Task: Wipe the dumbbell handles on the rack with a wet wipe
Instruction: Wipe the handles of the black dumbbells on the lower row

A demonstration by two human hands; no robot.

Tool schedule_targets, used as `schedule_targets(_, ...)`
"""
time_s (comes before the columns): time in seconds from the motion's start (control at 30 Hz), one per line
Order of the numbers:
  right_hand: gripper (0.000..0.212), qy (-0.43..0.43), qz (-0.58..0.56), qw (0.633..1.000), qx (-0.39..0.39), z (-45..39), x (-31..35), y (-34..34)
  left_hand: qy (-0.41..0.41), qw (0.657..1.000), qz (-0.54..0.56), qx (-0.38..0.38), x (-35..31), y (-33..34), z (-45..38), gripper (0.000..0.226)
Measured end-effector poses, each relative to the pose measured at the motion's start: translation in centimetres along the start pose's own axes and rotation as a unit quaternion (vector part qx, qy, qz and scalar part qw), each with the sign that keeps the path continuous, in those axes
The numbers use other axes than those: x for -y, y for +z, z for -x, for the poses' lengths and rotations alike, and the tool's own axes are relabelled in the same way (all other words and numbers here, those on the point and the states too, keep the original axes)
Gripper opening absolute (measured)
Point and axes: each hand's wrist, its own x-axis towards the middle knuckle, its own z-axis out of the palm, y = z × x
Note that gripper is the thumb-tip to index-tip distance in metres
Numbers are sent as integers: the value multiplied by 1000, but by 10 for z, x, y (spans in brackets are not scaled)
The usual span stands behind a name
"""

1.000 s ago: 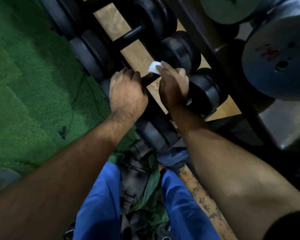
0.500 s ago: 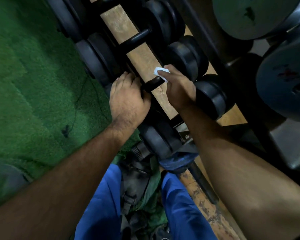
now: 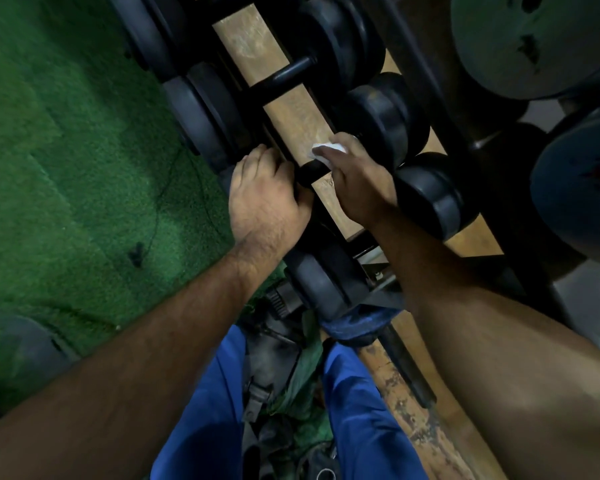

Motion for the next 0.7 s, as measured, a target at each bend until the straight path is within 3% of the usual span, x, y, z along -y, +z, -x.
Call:
schedule_targets(0.1, 46, -3, -35, 999, 40, 4, 5, 7, 2, 1000, 28, 6, 1, -4, -1, 35)
schedule_targets(0.17, 47, -63, -90, 990, 83, 6, 16, 9, -2, 998, 55, 9, 4, -8, -1, 40)
schedule_targets(0.23, 47, -107, -75, 986, 99, 10, 22, 5, -9, 997, 75, 3, 11, -10, 3, 51)
schedule_targets(0.37, 42, 10, -21, 1000, 19, 6, 15, 3, 1, 997, 79, 4, 18, -14, 14, 73)
schedule_targets(0.53, 47, -55, -140, 979, 140, 4, 27, 12, 1, 997, 76, 22, 18, -18, 14, 84)
schedule_targets(0.7, 49, -17, -202, 974, 104, -2, 20, 6, -7, 997, 73, 11, 16, -15, 13, 80)
